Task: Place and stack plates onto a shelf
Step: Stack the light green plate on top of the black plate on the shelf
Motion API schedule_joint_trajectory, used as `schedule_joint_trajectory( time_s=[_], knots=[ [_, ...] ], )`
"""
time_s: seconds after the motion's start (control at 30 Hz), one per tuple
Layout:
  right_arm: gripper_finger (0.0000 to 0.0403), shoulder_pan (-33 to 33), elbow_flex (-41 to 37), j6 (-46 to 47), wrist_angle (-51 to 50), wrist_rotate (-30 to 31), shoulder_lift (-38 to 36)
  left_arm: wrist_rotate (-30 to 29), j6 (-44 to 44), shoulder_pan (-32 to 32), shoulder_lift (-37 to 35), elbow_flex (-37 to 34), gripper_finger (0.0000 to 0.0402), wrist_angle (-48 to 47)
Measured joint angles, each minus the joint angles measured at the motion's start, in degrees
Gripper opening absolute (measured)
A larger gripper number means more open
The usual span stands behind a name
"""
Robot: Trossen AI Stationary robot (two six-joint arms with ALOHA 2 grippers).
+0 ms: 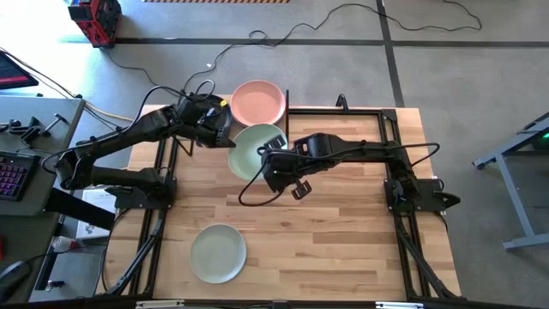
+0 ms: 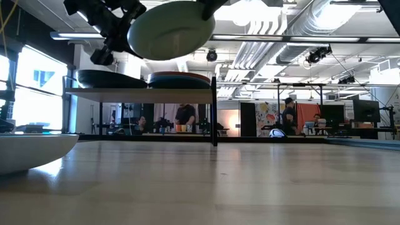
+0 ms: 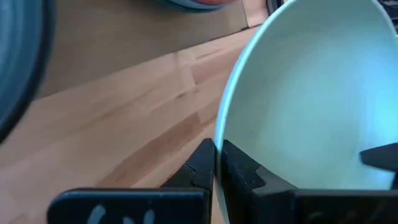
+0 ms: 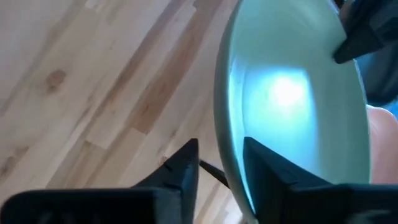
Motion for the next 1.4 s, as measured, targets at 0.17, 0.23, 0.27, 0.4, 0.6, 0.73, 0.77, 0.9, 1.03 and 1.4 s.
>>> schedule_joint_trajectory(
  time_s=[0.17,0.23,0.27,0.4,0.6,0.73,0.77,0.9,1.03,1.4],
  knots=[
    [0.0139,0.04,0.47,1.74,-0.77,2.22,-0.17,-0.86,0.28,0.00,0.00,0.00,0.0005,-0.84],
    [0.0146,0.04,0.87,2.97,-1.77,2.67,-0.31,-1.29,0.28,0.00,0.00,0.00,0.0005,-1.15],
    [0.0149,0.04,0.87,3.30,-2.07,2.71,-0.39,-1.71,0.26,0.00,-0.05,0.00,0.0005,-1.36],
    [0.0154,0.04,0.87,5.61,-4.28,2.82,-0.69,-2.90,0.19,0.15,-0.97,0.02,0.0005,-1.59],
    [0.0154,0.04,0.87,10.33,-7.83,2.74,-1.33,-4.58,-0.80,0.20,-3.02,0.01,0.0004,-4.89],
    [0.0154,0.04,0.87,14.31,-9.72,2.60,-1.46,-7.46,-1.91,0.20,-5.01,0.00,0.0004,-7.74],
    [0.0154,0.04,0.87,15.34,-9.58,2.60,-1.46,-8.06,-2.33,0.20,-5.65,0.00,0.0004,-7.83],
    [0.0154,0.04,0.85,17.38,-9.56,2.31,-1.46,-10.82,-4.26,0.22,-8.38,0.04,0.0004,-8.97],
    [0.0154,0.04,0.87,17.43,-9.54,2.14,-1.46,-14.56,-6.76,0.21,-11.29,0.04,0.0004,-9.81],
    [0.0154,0.00,0.87,17.84,-9.50,2.14,-1.46,-25.78,-8.11,5.01,-18.13,2.64,0.0004,-18.03]
  ],
)
